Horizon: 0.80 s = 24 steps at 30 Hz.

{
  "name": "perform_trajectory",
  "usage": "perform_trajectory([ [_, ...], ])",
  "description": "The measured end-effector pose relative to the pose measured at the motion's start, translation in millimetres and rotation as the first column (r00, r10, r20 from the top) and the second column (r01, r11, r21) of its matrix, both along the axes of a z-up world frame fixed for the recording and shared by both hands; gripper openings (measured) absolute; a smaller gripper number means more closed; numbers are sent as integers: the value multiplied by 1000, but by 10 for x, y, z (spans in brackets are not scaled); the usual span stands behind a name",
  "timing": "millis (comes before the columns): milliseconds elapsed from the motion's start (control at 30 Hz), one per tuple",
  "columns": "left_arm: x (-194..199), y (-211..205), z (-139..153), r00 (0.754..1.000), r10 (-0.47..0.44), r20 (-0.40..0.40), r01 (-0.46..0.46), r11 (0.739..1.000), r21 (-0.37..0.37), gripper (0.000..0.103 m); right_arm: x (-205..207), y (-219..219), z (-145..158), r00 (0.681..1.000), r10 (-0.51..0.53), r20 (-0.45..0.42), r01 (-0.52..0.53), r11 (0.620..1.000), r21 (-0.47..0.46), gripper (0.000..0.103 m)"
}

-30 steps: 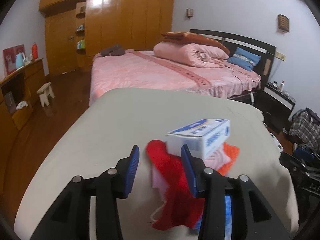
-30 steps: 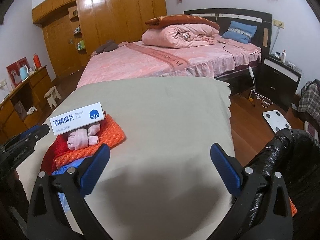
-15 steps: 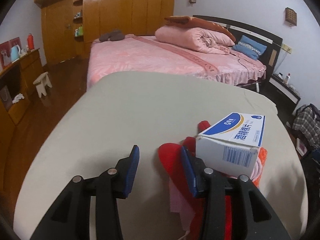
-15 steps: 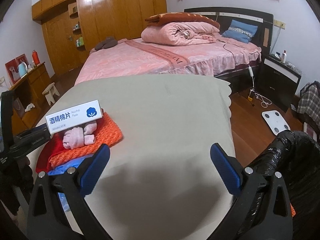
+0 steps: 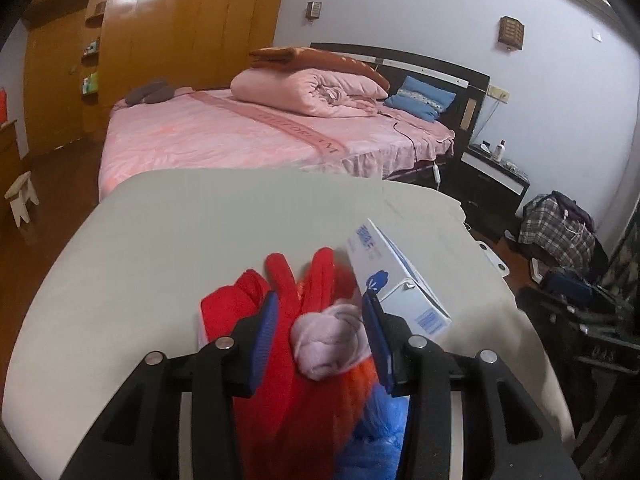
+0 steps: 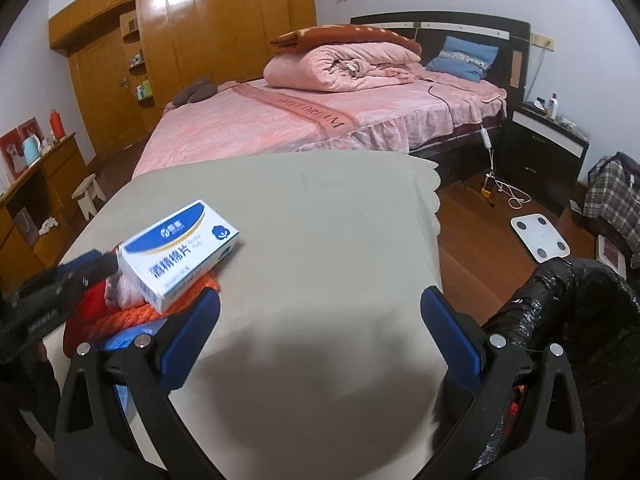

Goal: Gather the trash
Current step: 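Grasp the white alcohol-pad box with the right tool while the left tool releases the glove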

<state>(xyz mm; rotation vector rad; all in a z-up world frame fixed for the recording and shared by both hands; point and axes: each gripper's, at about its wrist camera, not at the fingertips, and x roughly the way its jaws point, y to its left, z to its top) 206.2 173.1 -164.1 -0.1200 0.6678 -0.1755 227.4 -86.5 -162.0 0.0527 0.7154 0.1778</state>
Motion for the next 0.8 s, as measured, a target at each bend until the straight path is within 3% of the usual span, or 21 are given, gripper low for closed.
perform_trajectory([
  [233,-147,257,17,992,125,6,-125,992,14,43,25,182,-16,999,48,-6,-48,998,28,98],
  [433,-223,476,44,980,198,26,-200,976,82,43,77,477,57,995,95,0,-95,992,80,98],
  [567,-239,555,102,973,225,53,-229,966,116,43,140,747,144,991,130,16,-131,987,95,98],
  [800,-240,674,137,964,260,64,-265,959,104,45,325,1032,86,991,131,-23,-128,988,84,98],
])
